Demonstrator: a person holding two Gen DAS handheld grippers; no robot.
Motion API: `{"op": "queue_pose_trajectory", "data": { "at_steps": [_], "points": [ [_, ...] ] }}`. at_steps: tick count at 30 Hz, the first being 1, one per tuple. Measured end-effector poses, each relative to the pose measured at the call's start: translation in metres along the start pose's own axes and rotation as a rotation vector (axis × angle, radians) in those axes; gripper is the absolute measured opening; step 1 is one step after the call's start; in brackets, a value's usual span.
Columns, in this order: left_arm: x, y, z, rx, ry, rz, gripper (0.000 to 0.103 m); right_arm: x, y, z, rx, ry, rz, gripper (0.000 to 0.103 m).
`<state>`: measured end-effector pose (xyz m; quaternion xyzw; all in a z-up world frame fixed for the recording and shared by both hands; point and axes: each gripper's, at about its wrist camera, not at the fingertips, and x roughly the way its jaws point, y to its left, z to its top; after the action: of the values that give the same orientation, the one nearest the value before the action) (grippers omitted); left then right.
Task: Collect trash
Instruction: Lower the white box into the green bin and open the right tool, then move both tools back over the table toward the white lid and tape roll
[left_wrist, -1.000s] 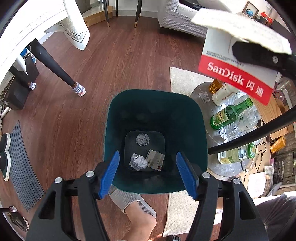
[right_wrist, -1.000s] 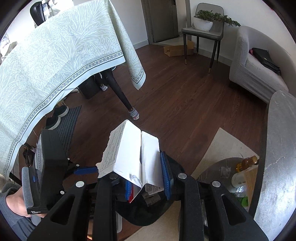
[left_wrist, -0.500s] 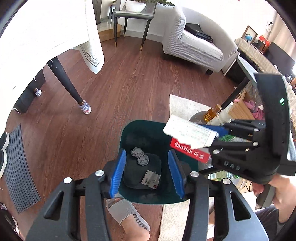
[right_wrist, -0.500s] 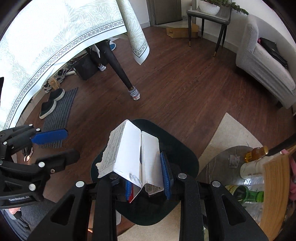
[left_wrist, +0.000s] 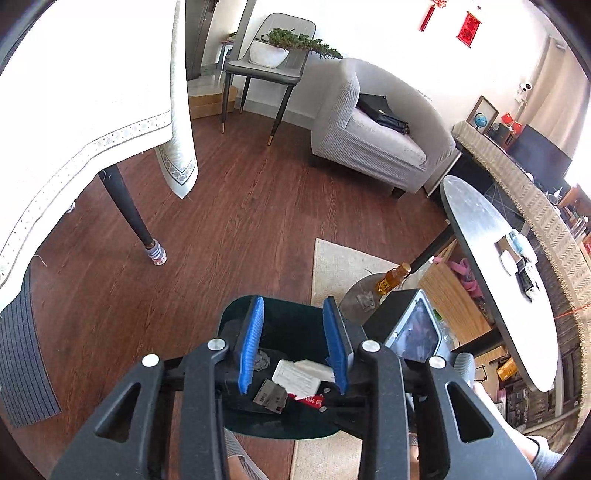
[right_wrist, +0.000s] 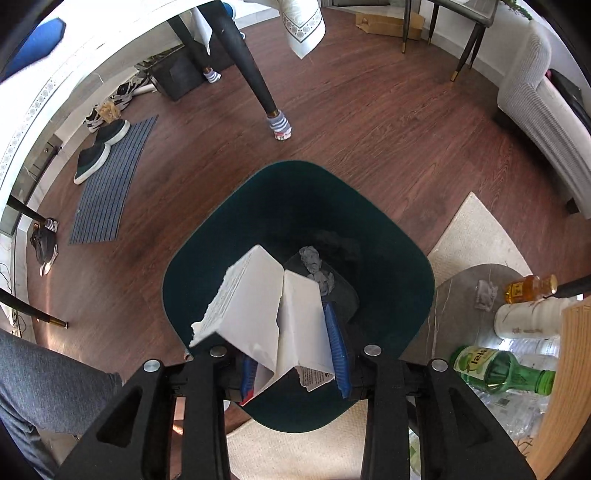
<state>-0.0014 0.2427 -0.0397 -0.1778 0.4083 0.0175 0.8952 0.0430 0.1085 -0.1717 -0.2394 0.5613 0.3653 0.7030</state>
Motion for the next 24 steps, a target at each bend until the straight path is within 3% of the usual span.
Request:
{"op": "queue_pose_trajectory", "data": {
  "at_steps": [1,3,13,24],
  "points": [
    [-0.002,-0.002,0.002,-0.002,-0.007,-0.004,0.035,0.002,0.000,-0.001,0.001,0.007,-0.014,0.050],
    [-0.006,-0.003,0.006,-0.010,-0.021,-0.011,0.035,0.005,-0.001,-0.005,-0.008,0.023,-0.015,0.056],
    [-0.022,-0.014,0.024,-0.043,-0.091,-0.029,0.035,-0.010,-0.001,-0.018,-0.040,-0.001,-0.031,0.057],
    [-0.033,-0.037,0.038,-0.003,-0.168,0.027,0.035,-0.073,-0.006,-0.023,-0.030,-0.168,0.018,0.056]
  ]
}}
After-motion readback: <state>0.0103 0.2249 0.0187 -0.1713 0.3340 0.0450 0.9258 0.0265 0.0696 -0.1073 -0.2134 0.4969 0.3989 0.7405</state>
